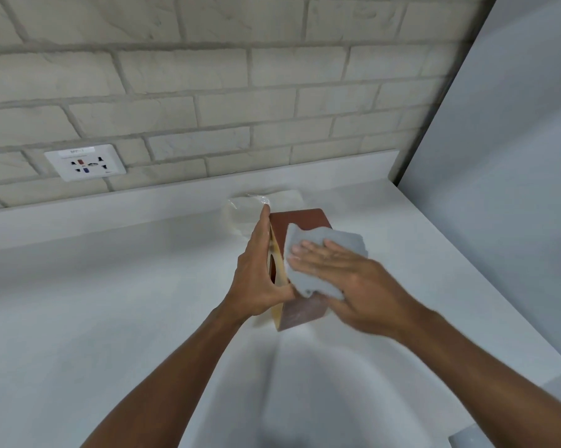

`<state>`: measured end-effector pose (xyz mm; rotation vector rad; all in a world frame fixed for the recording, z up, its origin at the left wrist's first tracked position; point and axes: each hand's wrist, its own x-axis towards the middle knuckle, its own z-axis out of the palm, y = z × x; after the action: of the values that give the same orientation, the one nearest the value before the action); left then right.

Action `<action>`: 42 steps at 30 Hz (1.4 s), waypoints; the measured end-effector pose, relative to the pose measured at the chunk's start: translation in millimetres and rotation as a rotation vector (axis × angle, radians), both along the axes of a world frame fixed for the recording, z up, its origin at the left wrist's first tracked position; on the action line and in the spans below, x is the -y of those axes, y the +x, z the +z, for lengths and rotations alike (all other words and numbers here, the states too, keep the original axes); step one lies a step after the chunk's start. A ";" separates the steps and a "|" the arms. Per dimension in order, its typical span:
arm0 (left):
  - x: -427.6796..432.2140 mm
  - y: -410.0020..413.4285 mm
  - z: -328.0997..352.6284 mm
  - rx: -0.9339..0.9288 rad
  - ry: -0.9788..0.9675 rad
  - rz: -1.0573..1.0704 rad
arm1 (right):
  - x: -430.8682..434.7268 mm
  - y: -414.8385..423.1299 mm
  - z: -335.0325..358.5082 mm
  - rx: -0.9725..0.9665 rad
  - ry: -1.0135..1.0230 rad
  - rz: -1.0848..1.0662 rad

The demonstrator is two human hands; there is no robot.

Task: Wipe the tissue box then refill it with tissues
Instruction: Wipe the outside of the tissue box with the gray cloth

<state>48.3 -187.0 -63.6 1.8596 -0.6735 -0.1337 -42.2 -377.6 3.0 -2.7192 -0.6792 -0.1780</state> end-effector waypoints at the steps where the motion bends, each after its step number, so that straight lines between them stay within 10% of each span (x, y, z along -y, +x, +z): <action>1: 0.3 -0.6 0.4 -0.005 -0.006 0.000 | 6.4 3.5 0.4 0.024 0.050 -0.063; 11: 0.6 -2.1 0.4 -0.029 -0.028 0.010 | 23.2 -0.3 -12.9 0.169 0.141 -0.222; 15: 1.4 -1.2 0.8 -0.002 -0.013 0.014 | 10.5 -13.0 -27.5 0.259 -0.030 0.064; 20: 3.0 -3.1 3.4 -0.062 -0.047 0.024 | 39.1 5.3 -8.5 -0.123 0.608 -0.717; 24: 1.0 -1.5 3.6 -0.084 -0.057 -0.003 | 36.4 2.3 -5.4 -0.160 1.069 -0.864; 32: 0.9 -6.4 6.5 0.028 -0.051 -0.001 | -1.9 2.1 -3.6 -0.085 0.133 -0.289; 42: -0.3 6.3 13.9 0.103 0.048 0.011 | 7.2 40.6 20.7 -0.246 0.113 -0.294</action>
<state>54.7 -186.7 -49.7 1.9263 -0.7369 -0.0472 -1.6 -384.8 23.7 -2.6579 -0.1937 0.0483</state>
